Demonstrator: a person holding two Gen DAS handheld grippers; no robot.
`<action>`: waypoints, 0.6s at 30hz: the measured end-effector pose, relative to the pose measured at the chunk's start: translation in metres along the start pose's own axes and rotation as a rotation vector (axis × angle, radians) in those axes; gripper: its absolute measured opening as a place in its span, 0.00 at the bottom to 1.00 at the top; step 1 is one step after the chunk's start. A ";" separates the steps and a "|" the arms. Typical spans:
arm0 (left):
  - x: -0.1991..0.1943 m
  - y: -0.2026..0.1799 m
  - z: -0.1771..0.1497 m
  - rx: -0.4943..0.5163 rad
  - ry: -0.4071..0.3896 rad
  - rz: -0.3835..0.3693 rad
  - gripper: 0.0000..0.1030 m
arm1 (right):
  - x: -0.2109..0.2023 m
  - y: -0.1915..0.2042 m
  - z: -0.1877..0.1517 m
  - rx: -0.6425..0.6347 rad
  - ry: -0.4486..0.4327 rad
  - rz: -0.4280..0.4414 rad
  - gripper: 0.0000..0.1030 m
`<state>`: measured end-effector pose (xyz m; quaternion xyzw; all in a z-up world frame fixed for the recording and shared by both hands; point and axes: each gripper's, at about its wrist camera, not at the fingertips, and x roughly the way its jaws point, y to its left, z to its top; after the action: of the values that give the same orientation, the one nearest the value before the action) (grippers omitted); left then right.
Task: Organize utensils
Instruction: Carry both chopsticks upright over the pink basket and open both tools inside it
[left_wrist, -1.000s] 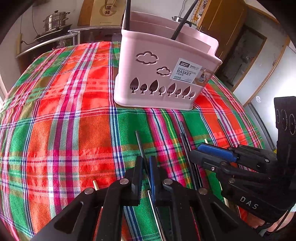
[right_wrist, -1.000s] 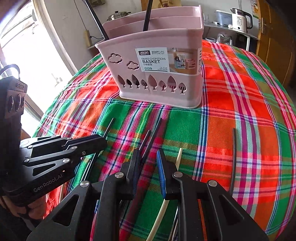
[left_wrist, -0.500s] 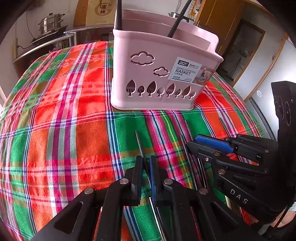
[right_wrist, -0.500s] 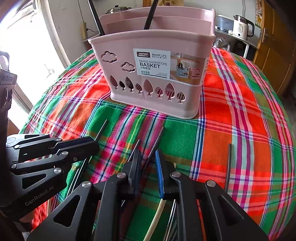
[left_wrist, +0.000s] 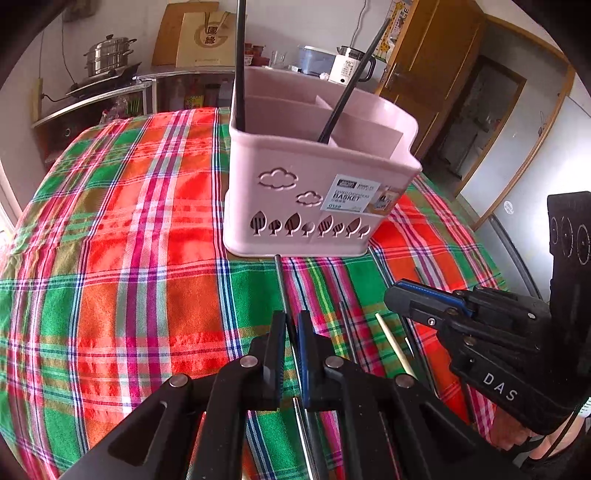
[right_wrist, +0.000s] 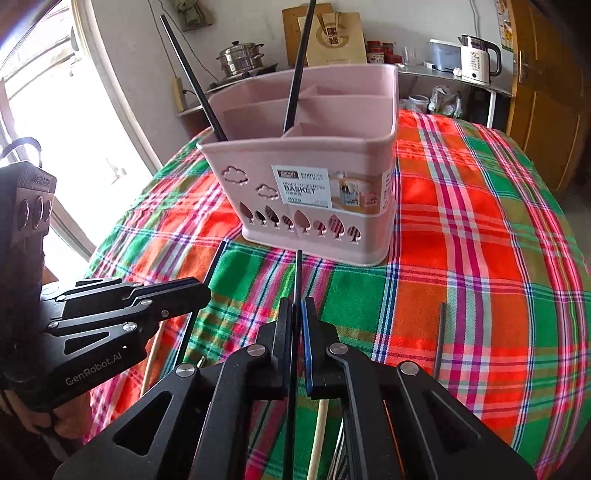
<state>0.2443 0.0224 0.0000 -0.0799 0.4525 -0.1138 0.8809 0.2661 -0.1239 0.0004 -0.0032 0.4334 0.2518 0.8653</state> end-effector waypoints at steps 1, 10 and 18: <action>-0.008 -0.001 0.002 0.000 -0.013 -0.006 0.06 | -0.008 0.001 0.002 0.000 -0.018 0.006 0.05; -0.087 -0.023 0.026 0.050 -0.171 -0.042 0.05 | -0.084 0.015 0.023 -0.036 -0.202 0.029 0.05; -0.127 -0.040 0.037 0.102 -0.251 -0.039 0.05 | -0.126 0.023 0.028 -0.057 -0.305 0.030 0.04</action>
<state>0.1974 0.0201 0.1301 -0.0574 0.3310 -0.1428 0.9310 0.2145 -0.1522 0.1170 0.0170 0.2894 0.2747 0.9168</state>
